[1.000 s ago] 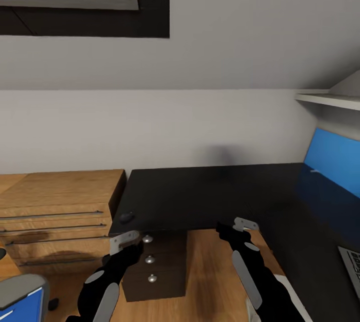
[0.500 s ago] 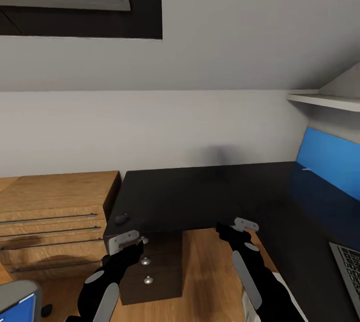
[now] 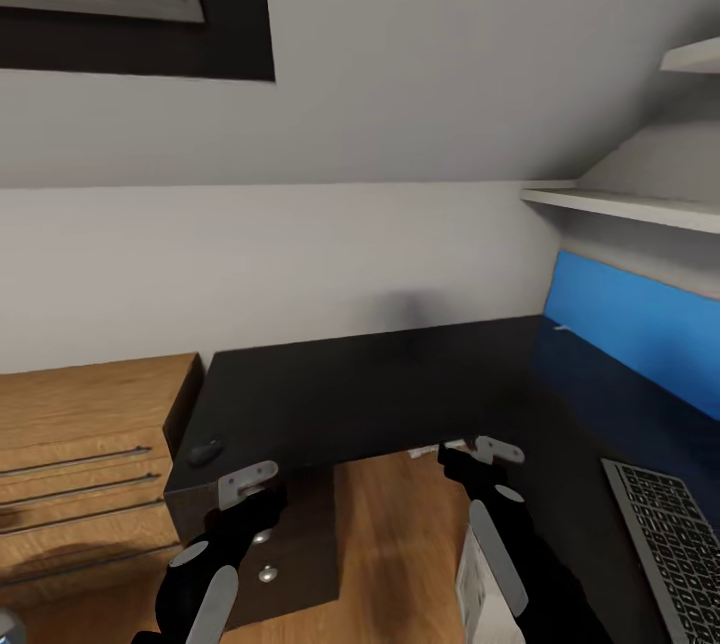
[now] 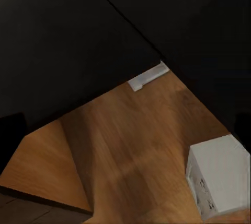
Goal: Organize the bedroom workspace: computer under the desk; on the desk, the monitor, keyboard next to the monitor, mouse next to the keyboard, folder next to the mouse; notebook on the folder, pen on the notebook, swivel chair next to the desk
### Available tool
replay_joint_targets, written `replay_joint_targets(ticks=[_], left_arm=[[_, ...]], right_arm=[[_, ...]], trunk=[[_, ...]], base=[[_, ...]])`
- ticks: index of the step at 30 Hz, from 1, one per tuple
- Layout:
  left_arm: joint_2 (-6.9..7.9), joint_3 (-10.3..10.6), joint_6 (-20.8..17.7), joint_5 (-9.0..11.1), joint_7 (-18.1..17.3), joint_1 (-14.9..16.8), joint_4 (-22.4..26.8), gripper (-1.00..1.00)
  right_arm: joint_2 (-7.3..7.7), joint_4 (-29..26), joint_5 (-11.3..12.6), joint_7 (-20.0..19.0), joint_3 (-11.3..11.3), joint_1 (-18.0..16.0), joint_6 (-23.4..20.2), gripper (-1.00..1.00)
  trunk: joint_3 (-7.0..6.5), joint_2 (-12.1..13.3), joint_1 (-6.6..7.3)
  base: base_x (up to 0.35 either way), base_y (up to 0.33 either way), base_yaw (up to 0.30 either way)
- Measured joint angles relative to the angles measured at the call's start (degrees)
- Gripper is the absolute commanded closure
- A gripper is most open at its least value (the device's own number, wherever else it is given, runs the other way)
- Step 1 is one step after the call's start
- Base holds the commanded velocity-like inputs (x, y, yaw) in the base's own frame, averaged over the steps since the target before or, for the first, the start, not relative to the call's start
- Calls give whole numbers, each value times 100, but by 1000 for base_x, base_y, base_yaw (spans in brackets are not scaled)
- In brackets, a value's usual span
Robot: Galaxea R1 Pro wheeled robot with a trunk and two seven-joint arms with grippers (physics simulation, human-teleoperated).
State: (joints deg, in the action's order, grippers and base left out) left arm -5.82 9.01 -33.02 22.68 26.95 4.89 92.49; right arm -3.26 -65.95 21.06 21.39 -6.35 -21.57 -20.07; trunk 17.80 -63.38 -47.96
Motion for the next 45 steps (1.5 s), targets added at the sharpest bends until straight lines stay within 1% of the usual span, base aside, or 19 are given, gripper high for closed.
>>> replay_joint_targets(ticks=[2,9,20,45], left_arm=[[0,0,0,0,0,0,-1,-100],[1,0,0,0,0,0,-2,-100],[-1,3,0,1,0,0,-3,-100],[-6,9,0,0,0,0,-3,-100]], right_arm=[[0,0,-1,-3,74,0,-1,-100],[0,1,2,-7,147,0,-5,-100],[0,1,-1,-7,161,0,-1,-100],[0,8,-1,-7,156,0,0,-100]], trunk=[[-7,0,0],[-31,0,0],[-68,0,0],[-147,0,0]], base=[[0,0,-250],[0,11,-250],[0,140,-250],[0,6,-250]])
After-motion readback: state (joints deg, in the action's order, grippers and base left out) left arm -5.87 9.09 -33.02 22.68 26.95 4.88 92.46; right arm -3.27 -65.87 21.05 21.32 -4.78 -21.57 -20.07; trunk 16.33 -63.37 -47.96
